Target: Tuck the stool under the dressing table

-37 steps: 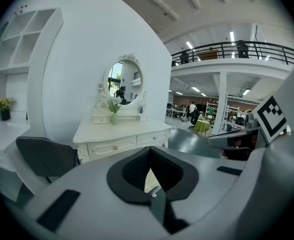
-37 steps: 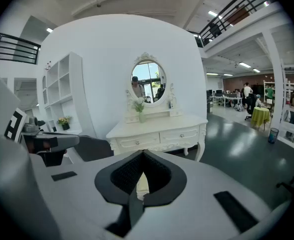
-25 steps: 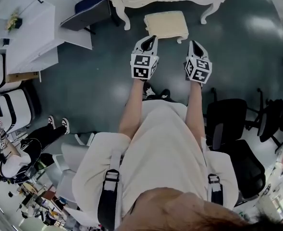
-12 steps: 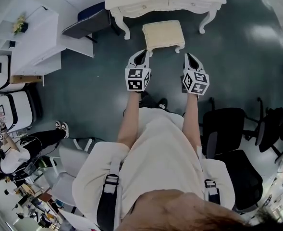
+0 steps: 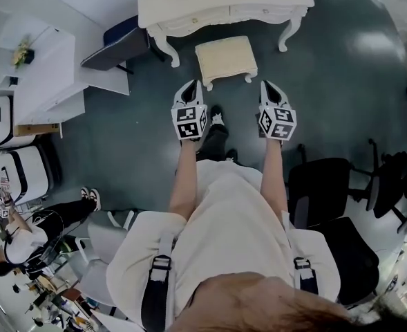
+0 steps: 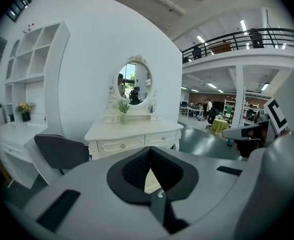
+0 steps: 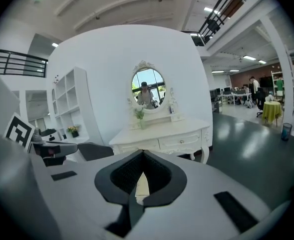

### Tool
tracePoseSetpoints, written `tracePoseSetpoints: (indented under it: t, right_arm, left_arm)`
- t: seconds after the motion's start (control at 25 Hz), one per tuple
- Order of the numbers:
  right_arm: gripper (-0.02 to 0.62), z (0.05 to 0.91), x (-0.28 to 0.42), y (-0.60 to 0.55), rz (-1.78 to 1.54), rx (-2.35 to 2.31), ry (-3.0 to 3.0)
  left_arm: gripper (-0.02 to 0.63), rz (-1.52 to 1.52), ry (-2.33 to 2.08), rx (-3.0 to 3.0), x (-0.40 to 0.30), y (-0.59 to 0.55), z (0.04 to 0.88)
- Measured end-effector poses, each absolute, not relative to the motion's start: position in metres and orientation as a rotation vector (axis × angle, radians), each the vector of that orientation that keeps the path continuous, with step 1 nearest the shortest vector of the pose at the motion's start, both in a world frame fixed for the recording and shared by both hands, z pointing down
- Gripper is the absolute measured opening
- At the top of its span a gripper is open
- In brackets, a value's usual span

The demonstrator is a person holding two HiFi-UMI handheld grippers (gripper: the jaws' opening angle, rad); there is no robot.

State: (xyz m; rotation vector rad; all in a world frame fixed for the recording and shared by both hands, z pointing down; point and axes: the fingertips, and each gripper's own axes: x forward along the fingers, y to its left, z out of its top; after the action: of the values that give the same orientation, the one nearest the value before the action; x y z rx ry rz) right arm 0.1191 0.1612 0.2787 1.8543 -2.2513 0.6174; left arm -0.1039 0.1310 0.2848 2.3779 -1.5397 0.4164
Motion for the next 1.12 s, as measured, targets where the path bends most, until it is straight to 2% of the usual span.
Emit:
tracePoseSetpoints:
  t: [0.72,1.12]
  right_arm:
    - [0.043,0.301,0.146,-0.033,0.649,1.794,-2.235]
    - [0.043,0.347,0.158,-0.122,0.590,1.801,-2.299]
  left_arm:
    - [0.014,0.323,-1.459,2.360,-0.073,-0.085,0.314]
    - [0.014,0.413,-1.428,2.459,-0.073,-0.145,0.377]
